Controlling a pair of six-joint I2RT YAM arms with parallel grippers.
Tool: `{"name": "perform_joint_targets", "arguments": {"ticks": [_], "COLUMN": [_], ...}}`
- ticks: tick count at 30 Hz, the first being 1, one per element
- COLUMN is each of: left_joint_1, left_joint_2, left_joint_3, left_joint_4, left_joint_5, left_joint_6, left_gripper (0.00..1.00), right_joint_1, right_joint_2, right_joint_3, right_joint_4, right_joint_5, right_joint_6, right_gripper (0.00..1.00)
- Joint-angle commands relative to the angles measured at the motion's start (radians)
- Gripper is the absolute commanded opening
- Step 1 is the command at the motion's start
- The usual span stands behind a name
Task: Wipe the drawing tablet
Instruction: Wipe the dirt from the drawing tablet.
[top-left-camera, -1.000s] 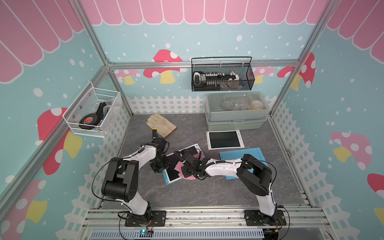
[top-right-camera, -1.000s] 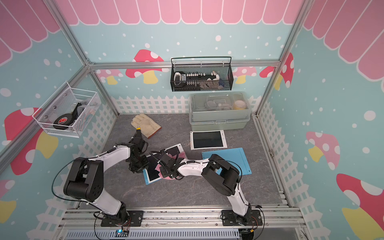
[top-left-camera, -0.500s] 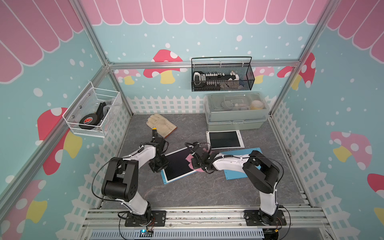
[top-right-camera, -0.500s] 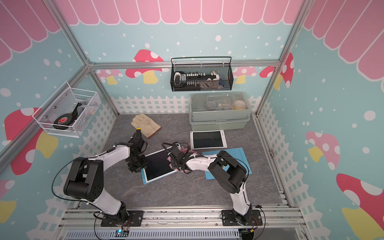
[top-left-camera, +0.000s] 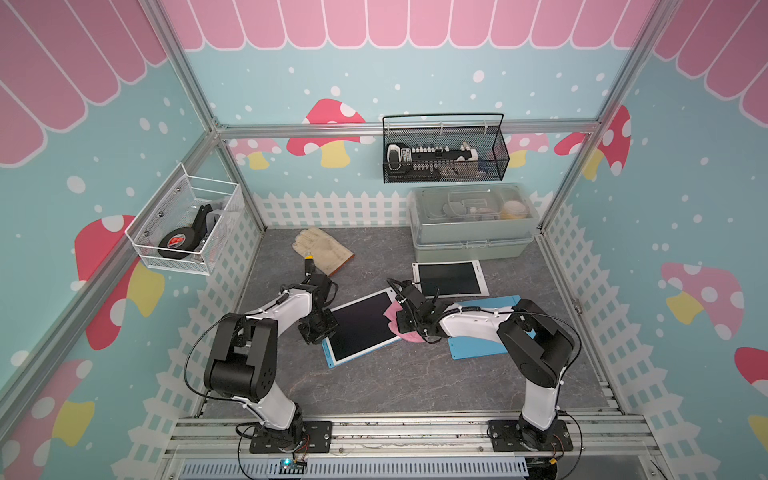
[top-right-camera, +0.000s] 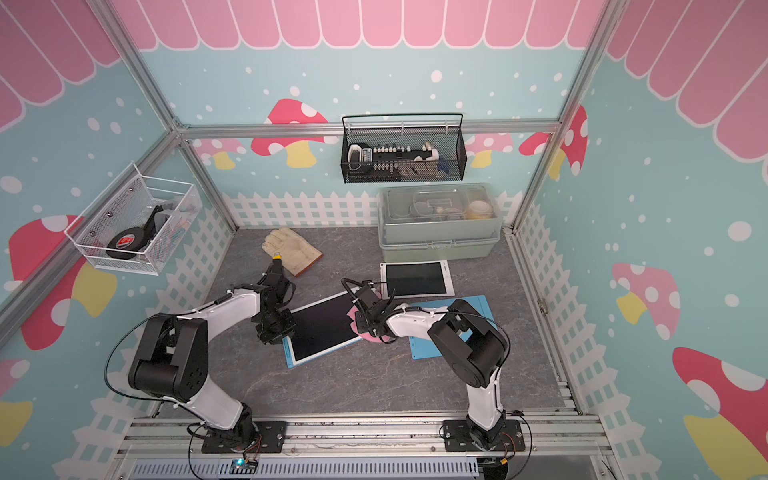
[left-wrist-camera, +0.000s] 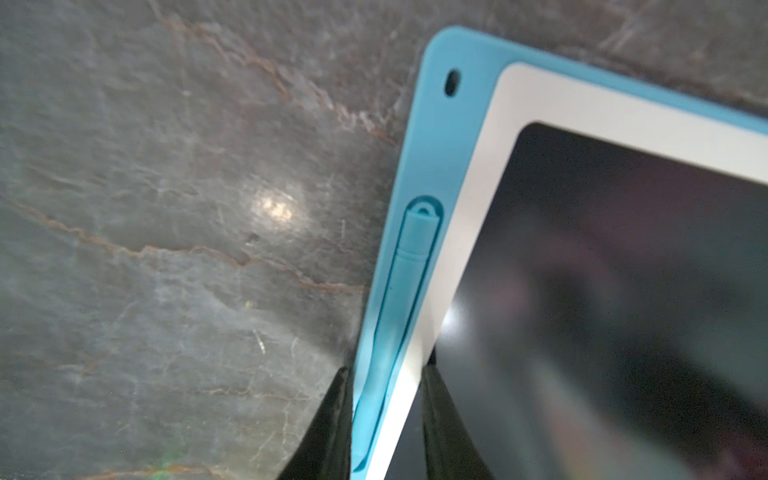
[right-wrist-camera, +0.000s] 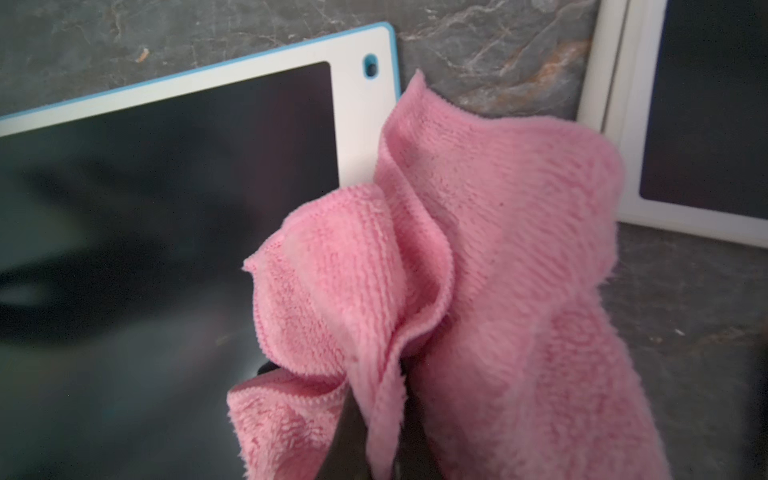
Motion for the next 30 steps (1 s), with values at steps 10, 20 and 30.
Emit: {"name": "perform_joint_targets", "arguments": {"ticks": [10,20,30], "left_joint_1": [-0.004,-0.004,-0.004], "left_joint_2": [0.069,0.069,0.037], "left_joint_3": [-0.04,-0.043,-0.049], "left_joint_4": [0.092,0.111,0.099], "left_joint_5": [0.049,0.085,0.083], "left_joint_6": [0.017,0.058,0.062], "left_gripper": [0.24,0.23,0.23], "right_joint_1": [0.075,0.128,-0.035], "right_joint_2": [0.105,0.253,0.377], "right_joint_3": [0.112,0.346,0.497], "right_joint_4": [-0.064,-0.04,-0.113], "right_joint_5": [-0.04,-0.121,-0.083], "right_joint_6": [0.076,0.045,0.092], "right_gripper": [0.0,0.0,0.0]}}
